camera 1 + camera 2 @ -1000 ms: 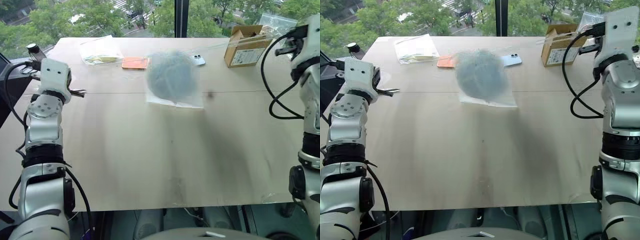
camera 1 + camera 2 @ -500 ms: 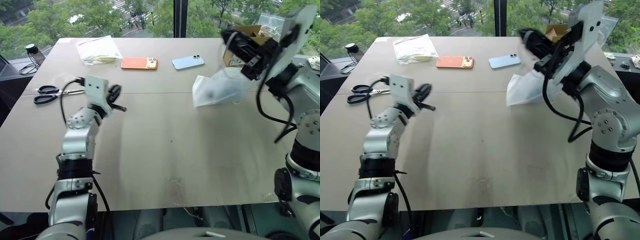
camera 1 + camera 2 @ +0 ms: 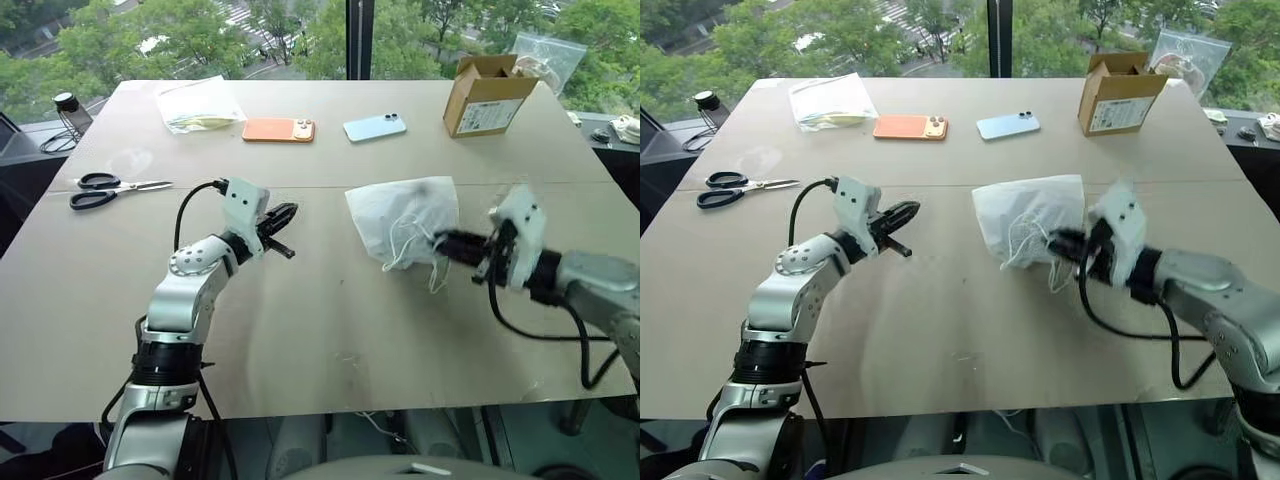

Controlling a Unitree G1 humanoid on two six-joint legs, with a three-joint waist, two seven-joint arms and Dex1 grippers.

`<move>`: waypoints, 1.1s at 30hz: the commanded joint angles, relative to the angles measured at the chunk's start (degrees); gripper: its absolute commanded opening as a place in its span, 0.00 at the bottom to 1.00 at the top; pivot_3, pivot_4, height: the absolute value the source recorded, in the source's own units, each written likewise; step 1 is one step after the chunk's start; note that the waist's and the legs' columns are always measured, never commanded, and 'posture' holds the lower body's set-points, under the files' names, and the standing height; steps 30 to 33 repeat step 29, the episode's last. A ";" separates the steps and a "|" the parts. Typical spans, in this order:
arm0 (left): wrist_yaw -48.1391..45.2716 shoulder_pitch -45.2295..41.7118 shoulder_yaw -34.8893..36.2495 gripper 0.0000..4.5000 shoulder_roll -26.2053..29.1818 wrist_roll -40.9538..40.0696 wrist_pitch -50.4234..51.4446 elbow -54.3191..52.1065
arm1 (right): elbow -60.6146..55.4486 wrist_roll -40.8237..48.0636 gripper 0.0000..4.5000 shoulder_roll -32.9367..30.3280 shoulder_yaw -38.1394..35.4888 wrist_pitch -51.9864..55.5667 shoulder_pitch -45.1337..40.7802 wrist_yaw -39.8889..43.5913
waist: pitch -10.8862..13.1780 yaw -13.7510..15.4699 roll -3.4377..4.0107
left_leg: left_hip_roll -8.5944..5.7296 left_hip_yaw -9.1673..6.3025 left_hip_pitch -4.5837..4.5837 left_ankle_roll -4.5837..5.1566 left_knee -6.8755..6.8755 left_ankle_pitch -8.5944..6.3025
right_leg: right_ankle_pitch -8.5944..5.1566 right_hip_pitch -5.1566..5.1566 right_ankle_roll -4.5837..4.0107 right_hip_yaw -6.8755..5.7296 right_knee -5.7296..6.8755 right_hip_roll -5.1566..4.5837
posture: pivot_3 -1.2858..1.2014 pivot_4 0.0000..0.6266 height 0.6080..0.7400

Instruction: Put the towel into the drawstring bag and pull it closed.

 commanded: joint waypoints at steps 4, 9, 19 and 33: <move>-5.46 3.25 1.36 0.00 2.17 -1.29 -3.69 -2.07 | -13.08 13.45 0.88 -0.32 -4.00 -1.31 7.91 5.00 | -0.01 0.36 -0.01 | -0.05 0.04 -0.04 0.00 0.06 0.00 | 0.01 0.03 0.03 0.01 -0.06 -0.10 | 0.52 0.24 1.00; -7.96 4.78 1.07 0.00 2.34 -2.01 -3.97 -2.80 | -14.34 5.57 0.95 -2.48 -1.43 -4.26 13.33 5.14 | -0.02 0.59 -0.03 | -0.05 -0.01 -0.05 0.00 0.10 0.00 | 0.00 0.03 0.05 -0.07 -0.06 -0.10 | 0.52 0.24 1.00; -20.60 18.37 8.05 0.26 7.77 -14.81 -1.07 -15.14 | -6.40 -14.04 1.00 1.74 -15.05 -22.81 35.03 4.56 | -0.06 0.49 -0.05 | 0.00 0.03 0.01 0.00 0.02 0.00 | -0.02 0.04 0.03 -0.03 -0.06 -0.07 | 0.52 0.24 1.00; -16.40 33.43 15.12 0.79 8.49 -19.44 2.57 -25.14 | -0.08 -21.39 1.00 8.43 -20.64 -33.69 40.51 4.79 | -0.14 0.50 0.04 | 0.14 0.20 0.31 -0.01 0.09 0.00 | -0.29 0.27 0.04 0.10 -0.08 -0.11 | 0.52 0.24 1.00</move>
